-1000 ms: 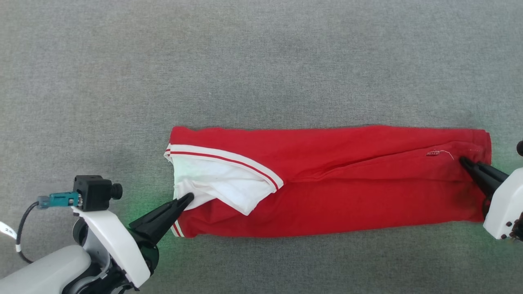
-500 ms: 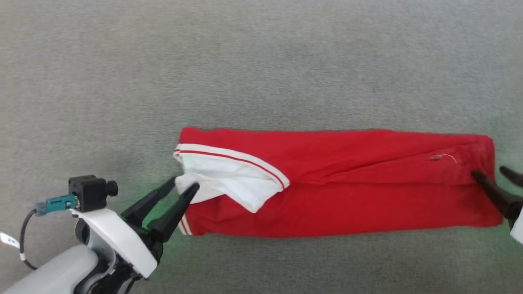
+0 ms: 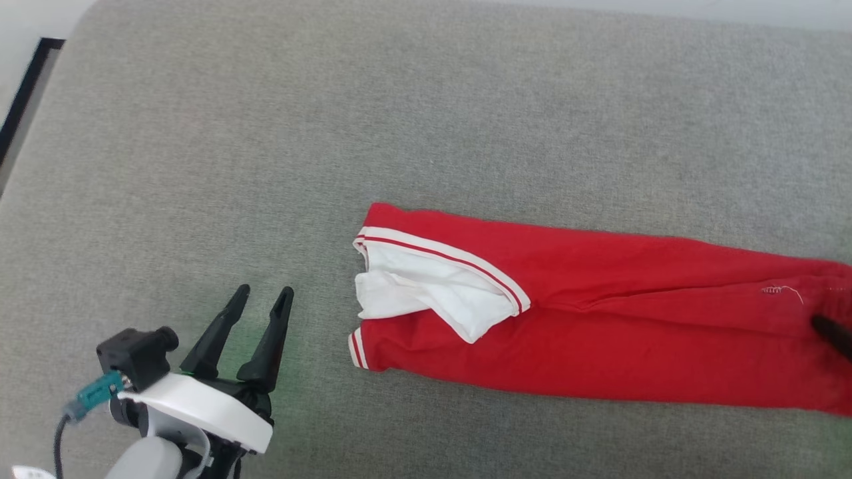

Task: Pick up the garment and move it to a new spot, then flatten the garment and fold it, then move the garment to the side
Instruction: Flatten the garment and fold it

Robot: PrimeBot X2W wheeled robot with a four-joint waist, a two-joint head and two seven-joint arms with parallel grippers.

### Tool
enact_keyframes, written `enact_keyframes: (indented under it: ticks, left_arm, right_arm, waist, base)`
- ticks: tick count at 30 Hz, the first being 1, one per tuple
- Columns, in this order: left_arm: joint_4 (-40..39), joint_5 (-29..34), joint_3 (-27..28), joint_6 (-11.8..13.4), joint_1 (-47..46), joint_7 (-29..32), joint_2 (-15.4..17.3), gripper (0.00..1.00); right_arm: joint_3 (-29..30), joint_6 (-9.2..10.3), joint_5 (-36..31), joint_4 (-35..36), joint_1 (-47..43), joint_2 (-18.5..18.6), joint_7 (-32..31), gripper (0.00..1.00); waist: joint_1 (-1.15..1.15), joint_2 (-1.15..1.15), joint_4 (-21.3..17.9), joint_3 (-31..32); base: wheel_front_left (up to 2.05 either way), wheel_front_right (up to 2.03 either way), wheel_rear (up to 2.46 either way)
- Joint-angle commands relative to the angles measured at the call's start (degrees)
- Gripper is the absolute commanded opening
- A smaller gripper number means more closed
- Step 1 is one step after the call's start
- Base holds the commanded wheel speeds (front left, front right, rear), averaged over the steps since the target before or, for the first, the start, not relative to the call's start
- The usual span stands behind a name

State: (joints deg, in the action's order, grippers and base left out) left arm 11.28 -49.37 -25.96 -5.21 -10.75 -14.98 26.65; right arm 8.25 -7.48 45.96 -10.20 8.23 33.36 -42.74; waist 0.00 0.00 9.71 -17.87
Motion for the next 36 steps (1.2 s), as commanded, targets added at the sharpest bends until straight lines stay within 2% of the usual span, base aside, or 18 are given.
enact_keyframes:
  ticks: [1, 3, 4, 5, 11, 12, 13, 15, 16, 18, 25, 36]
  left_arm:
    - [0.5, 3.9, 2.4, -0.2, 1.4, -0.2, -1.8, 1.0]
    - [0.7, 8.7, 6.3, 0.0, 2.4, -0.2, -4.9, 1.0]
    - [0.7, 8.7, 6.3, 0.0, 2.4, -0.2, -4.9, 1.0]
    - [0.8, 10.5, 8.2, -0.2, 3.1, -0.2, -6.6, 1.0]
    - [-2.1, 25.8, 16.9, -1.2, 4.2, -0.2, -12.3, 1.0]
    - [-2.5, 27.3, 17.9, -1.4, 4.5, -0.2, -13.5, 1.0]
    - [-3.5, 29.5, 18.7, -1.7, 4.4, -0.2, -13.8, 1.0]
    - [-4.4, 31.3, 20.2, -1.9, 5.0, -0.3, -15.5, 1.0]
    - [-4.9, 32.9, 20.8, -2.1, 5.0, -0.3, -15.4, 1.0]
    - [-5.3, 33.5, 21.4, -2.2, 5.3, -0.3, -16.7, 1.0]
    - [-4.4, 32.6, 20.1, -2.3, 5.2, -0.3, -16.0, 1.0]
    - [-4.0, 33.3, 21.3, -2.3, 3.9, -0.3, -14.7, 1.0]
  right_arm:
    - [-1.1, -0.02, 0.0, -1.2, -0.6, -1.6, -2.0, 1.0]
    - [-1.6, -0.02, 0.3, -1.4, -0.8, -1.9, -3.6, 1.0]
    - [-1.6, -0.02, 0.3, -1.4, -0.8, -1.9, -3.6, 1.0]
    - [-1.7, -0.02, 0.2, -1.4, -0.9, -2.1, -4.3, 1.0]
    - [-2.2, -0.08, -0.8, -0.7, -0.9, -3.5, -7.0, 1.0]
    - [-2.3, -0.08, -1.0, -0.6, -0.6, -3.7, -7.1, 0.92]
    - [-2.5, -0.09, -1.2, -0.3, -0.3, -3.9, -7.2, 0.65]
    - [-3.0, -0.16, -1.5, 0.3, 0.0, -4.2, -7.3, 0.18]
    - [-3.0, -0.16, -1.6, 0.4, 0.3, -4.2, -7.3, 0.0]
    - [-2.9, -0.13, -1.8, 0.5, 0.7, -4.2, -7.3, 0.0]
    - [-0.5, 0.01, -1.9, 0.8, 2.2, -3.6, -5.5, 0.0]
    - [8.5, 0.0, -1.0, -0.7, 3.4, 0.0, -2.3, 0.0]
  waist:
    - [0.0, 0.0, 0.6, 0.6]
    - [0.0, 0.0, 0.9, 1.0]
    - [0.0, 0.0, 0.9, 1.0]
    - [0.0, 0.0, 1.0, 1.2]
    - [0.0, 0.0, 1.4, 1.6]
    - [0.0, 0.0, 1.4, 1.6]
    - [0.0, 0.0, 1.4, 1.6]
    - [0.0, 0.0, 1.3, 1.5]
    - [0.0, 0.0, 1.3, 1.4]
    - [0.0, 0.0, 1.2, 1.2]
    - [0.0, 0.0, 0.3, 0.8]
    - [0.0, 0.0, -3.1, -0.4]
  base:
    - [0.0, 0.0, 0.0]
    - [0.0, 0.0, 0.0]
    - [0.0, 0.0, 0.0]
    - [0.0, 0.0, 0.0]
    - [0.0, 0.0, 0.0]
    - [0.0, 0.0, 0.0]
    - [0.0, 0.0, 0.0]
    - [0.0, 0.0, 0.0]
    - [0.0, 0.0, 0.0]
    - [0.0, 0.0, 0.0]
    - [0.0, 0.0, 0.0]
    - [0.0, 0.0, 0.0]
